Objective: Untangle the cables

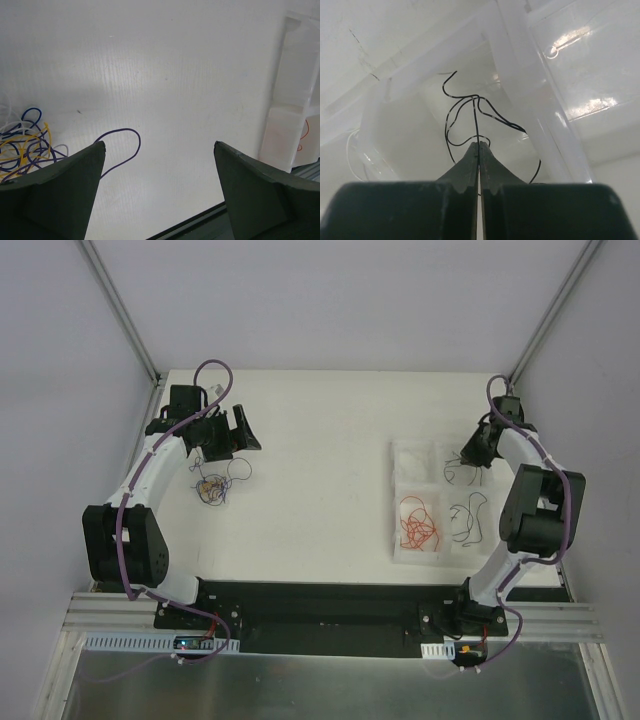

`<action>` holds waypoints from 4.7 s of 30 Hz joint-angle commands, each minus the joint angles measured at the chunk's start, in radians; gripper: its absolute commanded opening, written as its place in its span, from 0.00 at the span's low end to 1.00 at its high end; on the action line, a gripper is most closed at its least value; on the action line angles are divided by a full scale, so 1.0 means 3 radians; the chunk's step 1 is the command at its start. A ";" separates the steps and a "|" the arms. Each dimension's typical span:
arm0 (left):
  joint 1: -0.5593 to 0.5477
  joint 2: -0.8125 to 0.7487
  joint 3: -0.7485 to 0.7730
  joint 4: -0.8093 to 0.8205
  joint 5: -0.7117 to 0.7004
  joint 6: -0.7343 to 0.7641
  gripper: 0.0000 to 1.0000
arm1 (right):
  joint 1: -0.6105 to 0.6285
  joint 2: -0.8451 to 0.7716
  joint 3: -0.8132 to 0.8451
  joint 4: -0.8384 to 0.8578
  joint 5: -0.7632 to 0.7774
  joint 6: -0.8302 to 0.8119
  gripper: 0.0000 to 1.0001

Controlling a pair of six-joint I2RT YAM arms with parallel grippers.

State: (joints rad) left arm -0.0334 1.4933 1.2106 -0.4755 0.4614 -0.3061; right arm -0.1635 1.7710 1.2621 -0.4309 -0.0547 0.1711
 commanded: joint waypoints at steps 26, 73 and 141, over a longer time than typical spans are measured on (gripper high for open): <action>-0.0042 -0.0043 -0.0037 0.0005 -0.0157 0.0110 0.93 | 0.0243 -0.0079 0.0257 -0.0307 0.0085 -0.0248 0.29; -0.1356 0.0289 0.0081 0.0367 0.0522 -0.0845 0.00 | 0.2723 -0.1946 -0.1543 0.0939 -0.0149 0.0345 0.80; -0.1111 -0.0422 -0.0870 -0.0056 -0.1047 -0.0508 0.00 | 0.3086 -0.0592 -0.0980 0.2304 -0.0665 -0.0891 0.59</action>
State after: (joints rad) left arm -0.3603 1.3804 0.9482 -0.4629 0.1040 -0.4995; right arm 0.7399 1.4921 0.9104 0.1673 0.0463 0.1081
